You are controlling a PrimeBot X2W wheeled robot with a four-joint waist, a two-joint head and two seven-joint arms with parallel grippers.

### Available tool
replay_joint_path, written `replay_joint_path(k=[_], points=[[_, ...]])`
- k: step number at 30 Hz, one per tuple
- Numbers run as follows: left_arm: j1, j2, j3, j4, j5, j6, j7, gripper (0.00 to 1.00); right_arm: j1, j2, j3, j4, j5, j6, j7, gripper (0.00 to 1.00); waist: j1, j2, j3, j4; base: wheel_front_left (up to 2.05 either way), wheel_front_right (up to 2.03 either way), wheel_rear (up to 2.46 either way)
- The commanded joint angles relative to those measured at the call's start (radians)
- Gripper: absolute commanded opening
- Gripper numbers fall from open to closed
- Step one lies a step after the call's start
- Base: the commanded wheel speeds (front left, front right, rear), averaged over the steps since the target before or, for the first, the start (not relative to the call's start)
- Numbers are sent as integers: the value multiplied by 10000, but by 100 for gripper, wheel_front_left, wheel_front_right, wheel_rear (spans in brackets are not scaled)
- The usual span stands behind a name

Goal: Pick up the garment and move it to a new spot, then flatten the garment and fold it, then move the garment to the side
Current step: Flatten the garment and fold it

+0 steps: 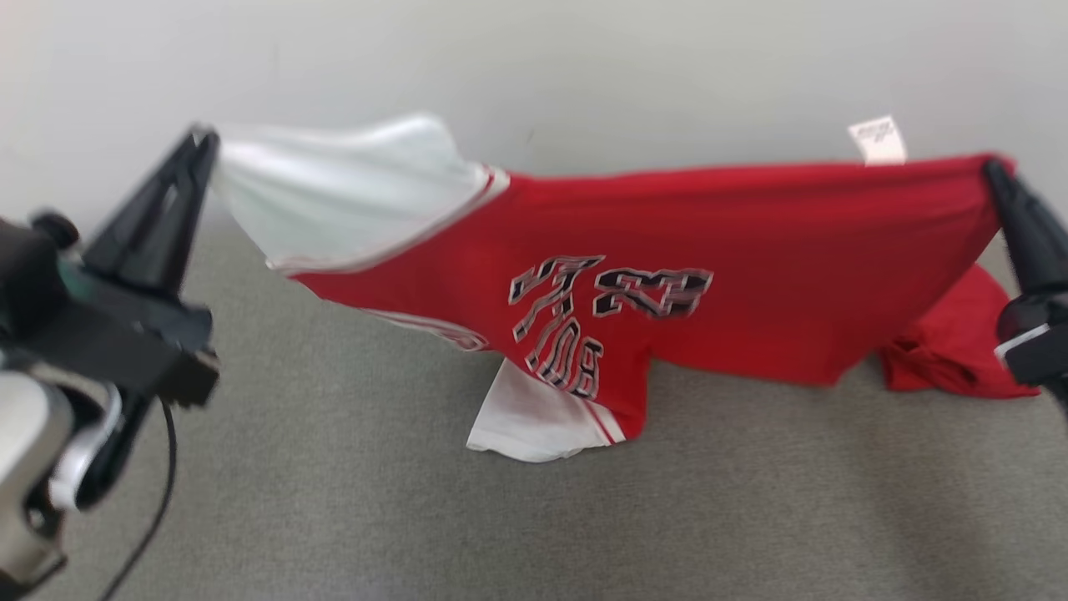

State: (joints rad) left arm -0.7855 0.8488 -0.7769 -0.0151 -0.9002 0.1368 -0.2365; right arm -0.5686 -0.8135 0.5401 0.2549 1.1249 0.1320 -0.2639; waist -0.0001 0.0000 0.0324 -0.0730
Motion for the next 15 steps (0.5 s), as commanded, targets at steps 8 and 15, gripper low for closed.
replay_joint_path(k=[8,15], points=[[-1959,193,250,-170,396,-545,924,0,-978,-706,-453,-1322,-849,-19,27,0,1,0,-663,-474,0,0,0],[-3582,-86,395,536,684,-906,1513,0,-2177,-1044,-134,-1288,-1049,-19,516,0,1,0,-594,-401,0,0,0]])
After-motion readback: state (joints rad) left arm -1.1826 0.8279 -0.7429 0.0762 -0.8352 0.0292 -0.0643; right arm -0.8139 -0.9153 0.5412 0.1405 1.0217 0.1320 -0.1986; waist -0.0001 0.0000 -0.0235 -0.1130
